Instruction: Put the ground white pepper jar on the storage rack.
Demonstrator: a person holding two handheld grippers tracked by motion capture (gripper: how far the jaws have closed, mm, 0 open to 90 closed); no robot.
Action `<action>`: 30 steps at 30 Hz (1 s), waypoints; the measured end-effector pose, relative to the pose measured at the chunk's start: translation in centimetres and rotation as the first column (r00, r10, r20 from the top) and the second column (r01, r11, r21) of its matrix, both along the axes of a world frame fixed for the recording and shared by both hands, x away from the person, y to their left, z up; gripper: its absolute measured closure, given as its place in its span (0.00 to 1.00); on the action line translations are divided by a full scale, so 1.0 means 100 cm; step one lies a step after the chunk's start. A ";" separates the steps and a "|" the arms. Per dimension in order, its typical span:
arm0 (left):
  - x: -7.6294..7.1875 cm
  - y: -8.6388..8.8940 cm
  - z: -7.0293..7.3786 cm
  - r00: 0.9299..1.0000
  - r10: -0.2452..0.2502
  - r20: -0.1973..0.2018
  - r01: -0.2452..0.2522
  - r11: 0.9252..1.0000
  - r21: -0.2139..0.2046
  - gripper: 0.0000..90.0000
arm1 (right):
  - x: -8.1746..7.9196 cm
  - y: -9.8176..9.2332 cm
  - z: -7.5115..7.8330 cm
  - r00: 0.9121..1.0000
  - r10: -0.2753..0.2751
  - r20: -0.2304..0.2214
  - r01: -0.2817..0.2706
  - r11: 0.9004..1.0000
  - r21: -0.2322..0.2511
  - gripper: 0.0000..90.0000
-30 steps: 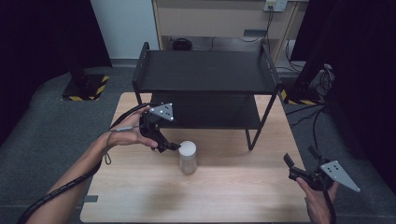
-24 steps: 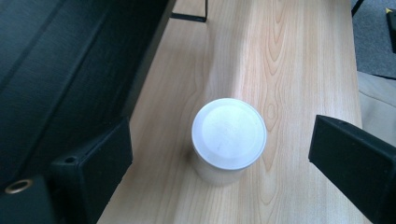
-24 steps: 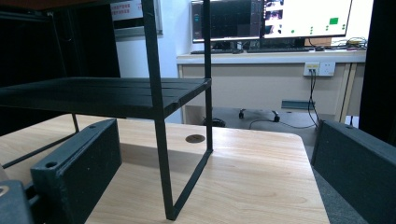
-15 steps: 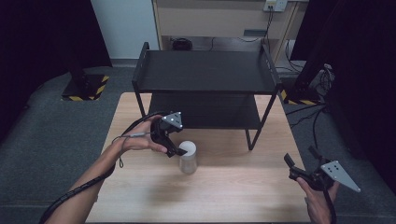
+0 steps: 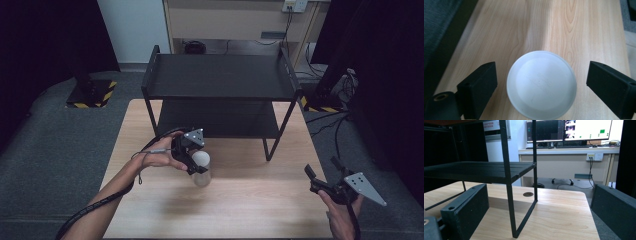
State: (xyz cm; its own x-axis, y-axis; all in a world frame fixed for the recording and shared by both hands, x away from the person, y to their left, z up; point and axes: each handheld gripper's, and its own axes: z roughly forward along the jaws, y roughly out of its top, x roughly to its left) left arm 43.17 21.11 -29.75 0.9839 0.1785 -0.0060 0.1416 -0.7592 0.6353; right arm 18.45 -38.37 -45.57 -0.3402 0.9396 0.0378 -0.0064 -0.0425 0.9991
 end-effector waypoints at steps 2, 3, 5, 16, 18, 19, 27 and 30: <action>0.001 -0.001 -0.004 1.000 -0.003 -0.006 0.003 1.000 0.000 0.11 | 0.000 0.000 0.000 1.000 0.000 0.000 0.000 1.000 0.000 0.02; 0.001 -0.003 -0.007 1.000 -0.003 -0.010 0.003 1.000 0.004 0.12 | 0.000 0.000 0.000 1.000 0.000 0.000 0.000 1.000 0.000 0.02; 0.001 -0.004 -0.011 1.000 -0.005 -0.012 0.005 1.000 0.007 0.13 | 0.000 0.000 0.000 1.000 0.000 -0.001 0.000 1.000 -0.001 0.02; 0.000 -0.005 -0.026 1.000 0.016 -0.008 -0.016 1.000 0.026 0.34 | 0.000 0.000 0.000 1.000 0.003 0.002 -0.003 1.000 0.000 0.02; 0.001 -0.004 -0.026 1.000 0.016 -0.011 -0.016 1.000 0.020 0.37 | 0.000 0.000 0.000 1.000 0.004 0.001 -0.004 1.000 0.000 0.02; 0.001 -0.004 -0.027 1.000 0.016 -0.010 -0.016 1.000 0.019 0.37 | 0.000 0.000 0.000 1.000 0.004 0.001 -0.004 1.000 0.000 0.02; 0.003 0.004 -0.027 0.999 0.023 -0.040 -0.024 1.000 -0.015 0.37 | 0.000 0.001 0.000 1.000 0.005 0.006 -0.004 1.000 -0.004 0.01; 0.003 0.007 -0.018 0.999 0.004 -0.048 -0.005 0.999 -0.034 0.37 | 0.000 0.000 -0.001 1.000 0.004 0.010 -0.004 1.000 -0.001 0.00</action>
